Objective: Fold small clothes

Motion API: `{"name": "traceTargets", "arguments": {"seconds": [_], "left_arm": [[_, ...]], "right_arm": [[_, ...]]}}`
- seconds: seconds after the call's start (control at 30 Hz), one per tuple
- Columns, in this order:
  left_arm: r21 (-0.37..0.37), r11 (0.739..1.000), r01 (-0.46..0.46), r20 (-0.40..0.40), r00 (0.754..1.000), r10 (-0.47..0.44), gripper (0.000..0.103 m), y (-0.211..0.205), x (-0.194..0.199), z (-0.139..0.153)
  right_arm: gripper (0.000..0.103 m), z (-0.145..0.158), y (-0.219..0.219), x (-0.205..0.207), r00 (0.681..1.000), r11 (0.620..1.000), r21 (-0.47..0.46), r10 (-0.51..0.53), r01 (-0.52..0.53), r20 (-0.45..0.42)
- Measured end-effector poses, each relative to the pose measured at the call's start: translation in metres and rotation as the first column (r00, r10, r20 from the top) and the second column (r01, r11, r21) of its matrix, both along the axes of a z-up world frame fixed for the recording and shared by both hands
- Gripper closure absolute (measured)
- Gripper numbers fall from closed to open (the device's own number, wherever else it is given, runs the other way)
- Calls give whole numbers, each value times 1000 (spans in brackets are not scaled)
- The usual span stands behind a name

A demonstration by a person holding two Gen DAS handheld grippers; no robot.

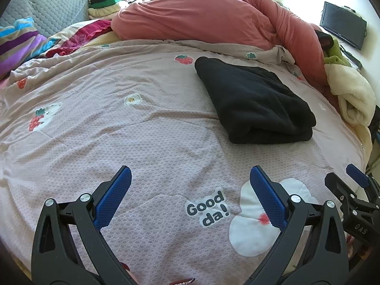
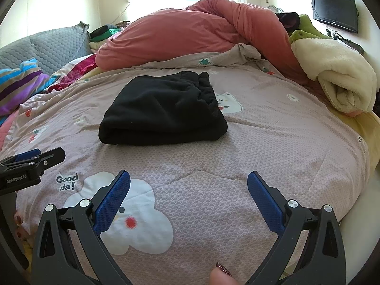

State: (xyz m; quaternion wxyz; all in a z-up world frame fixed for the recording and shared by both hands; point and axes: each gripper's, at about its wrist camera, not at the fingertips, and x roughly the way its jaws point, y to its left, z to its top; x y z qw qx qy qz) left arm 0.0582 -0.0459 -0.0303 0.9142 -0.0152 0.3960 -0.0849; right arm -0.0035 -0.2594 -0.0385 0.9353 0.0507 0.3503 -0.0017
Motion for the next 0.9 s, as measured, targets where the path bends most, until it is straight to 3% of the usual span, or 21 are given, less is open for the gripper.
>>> {"name": "traceTargets", "arguments": {"seconds": [0.33, 0.43, 0.57, 0.63, 0.7, 0.8, 0.83, 0.87, 0.9], "left_arm": [[18, 1000, -6, 24, 1000, 6, 9, 0, -3, 2], [14, 999, -29, 11, 1000, 29, 9, 3, 0, 1], [14, 998, -57, -1, 998, 58, 9, 15, 6, 1], [0, 996, -88, -17, 996, 88, 9, 30, 14, 4], [-29, 988, -154, -38, 988, 153, 9, 60, 28, 9], [-19, 968, -251, -44, 967, 250, 9, 109, 47, 17], [8, 955, -298, -37, 954, 298, 9, 133, 56, 21], [38, 937, -348, -32, 936, 349, 9, 158, 64, 25], [63, 917, -394, -26, 918, 396, 9, 183, 73, 28]], "right_arm": [[5, -1, -10, -2, 999, 999, -5, -52, 52, -13], [5, -4, -28, -7, 991, 992, -5, -129, 129, -29], [5, -11, -85, -20, 942, 943, -21, -331, 331, -54], [5, -18, -121, -28, 888, 891, -41, -453, 452, -81], [5, -26, -172, -43, 802, 810, -25, -584, 586, -123], [5, -39, -249, -71, 627, 641, -70, -764, 764, -154], [5, -44, -271, -80, 577, 593, -87, -801, 800, -158], [5, -49, -299, -90, 492, 514, -128, -854, 848, -171], [5, -54, -322, -98, 441, 465, -129, -879, 876, -180]]}}
